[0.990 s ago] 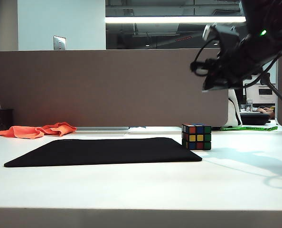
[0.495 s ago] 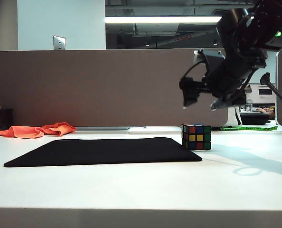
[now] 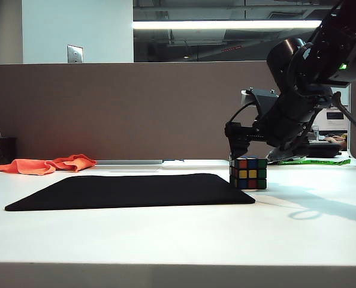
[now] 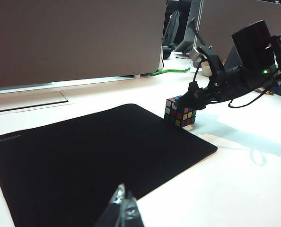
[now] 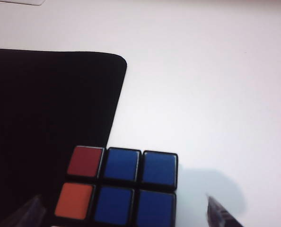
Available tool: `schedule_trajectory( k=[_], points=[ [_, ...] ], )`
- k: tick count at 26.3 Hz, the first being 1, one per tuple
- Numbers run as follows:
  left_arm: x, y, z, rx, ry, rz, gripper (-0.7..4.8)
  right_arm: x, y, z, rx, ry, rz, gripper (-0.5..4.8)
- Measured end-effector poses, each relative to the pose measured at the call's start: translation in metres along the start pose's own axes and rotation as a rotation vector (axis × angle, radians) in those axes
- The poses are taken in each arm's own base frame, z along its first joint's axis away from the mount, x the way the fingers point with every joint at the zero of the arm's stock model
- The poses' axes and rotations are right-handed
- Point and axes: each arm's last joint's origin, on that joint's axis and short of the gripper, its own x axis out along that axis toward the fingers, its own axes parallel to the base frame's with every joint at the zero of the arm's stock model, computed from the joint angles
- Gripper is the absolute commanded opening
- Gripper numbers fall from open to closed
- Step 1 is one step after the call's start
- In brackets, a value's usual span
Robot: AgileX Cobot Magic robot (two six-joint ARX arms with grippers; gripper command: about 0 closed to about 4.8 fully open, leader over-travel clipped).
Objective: Pick up the cube on the right side of the mouse pad, then place it in the center of the mouse pad.
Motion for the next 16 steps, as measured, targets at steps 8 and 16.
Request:
schedule_trajectory(
  k=[8,16],
  points=[
    [0.000,0.000,0.000,0.000,0.000,0.000,-0.06,0.017,0.000,0.002,0.003,-0.008,0.000,4.79],
    [0.000,0.000,0.000,0.000,0.000,0.000,-0.06,0.021,-0.001,0.001,0.004,0.010,-0.003,4.79]
  ],
)
